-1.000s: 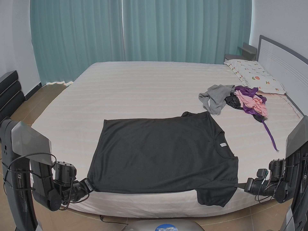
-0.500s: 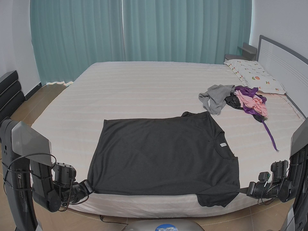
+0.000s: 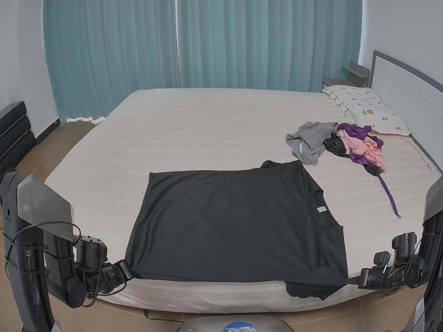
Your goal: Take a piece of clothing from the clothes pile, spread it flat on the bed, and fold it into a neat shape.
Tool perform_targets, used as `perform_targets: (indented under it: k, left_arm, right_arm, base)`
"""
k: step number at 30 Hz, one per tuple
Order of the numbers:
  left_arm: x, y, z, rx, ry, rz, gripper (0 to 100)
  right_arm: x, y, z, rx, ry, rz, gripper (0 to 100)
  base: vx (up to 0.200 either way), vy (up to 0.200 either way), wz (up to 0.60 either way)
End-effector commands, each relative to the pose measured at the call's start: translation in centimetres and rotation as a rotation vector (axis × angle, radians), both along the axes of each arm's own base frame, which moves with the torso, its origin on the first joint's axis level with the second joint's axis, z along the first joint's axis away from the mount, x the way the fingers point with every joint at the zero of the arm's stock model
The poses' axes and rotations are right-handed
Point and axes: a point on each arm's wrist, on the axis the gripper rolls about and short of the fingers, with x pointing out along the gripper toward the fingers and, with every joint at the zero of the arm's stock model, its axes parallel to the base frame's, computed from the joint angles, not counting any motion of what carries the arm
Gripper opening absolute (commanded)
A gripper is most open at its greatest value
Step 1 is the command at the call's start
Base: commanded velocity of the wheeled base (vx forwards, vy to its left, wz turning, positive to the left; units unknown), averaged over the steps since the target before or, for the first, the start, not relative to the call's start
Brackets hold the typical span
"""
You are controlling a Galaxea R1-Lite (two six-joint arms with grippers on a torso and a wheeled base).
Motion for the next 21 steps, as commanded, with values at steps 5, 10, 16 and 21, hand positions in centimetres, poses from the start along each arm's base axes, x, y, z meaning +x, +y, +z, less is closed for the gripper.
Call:
perform_targets:
  k: [5, 10, 16, 21]
  left_arm:
    - [-1.0, 0.1, -0.6, 0.036, 0.030, -0.033, 0]
    - [-2.0, 0.3, -0.4, 0.072, 0.047, -0.064, 0]
    - [-2.6, 0.4, -0.1, 0.093, 0.025, -0.082, 0]
    - [-2.6, 0.4, -0.2, 0.121, 0.029, -0.066, 0]
  right_arm:
    - [-1.3, 0.0, 1.2, -0.024, 0.021, 0.036, 0]
    - [-1.7, -0.3, 1.3, -0.044, 0.023, 0.058, 0]
    - [-2.0, -0.8, 1.9, -0.050, 0.005, 0.054, 0]
    - [-2.4, -0.7, 1.8, -0.063, 0.023, 0.090, 0]
  base:
    - [0.000, 0.000, 0.00]
    - [0.000, 0.000, 0.00]
    - [0.000, 0.000, 0.00]
    - [0.000, 0.000, 0.00]
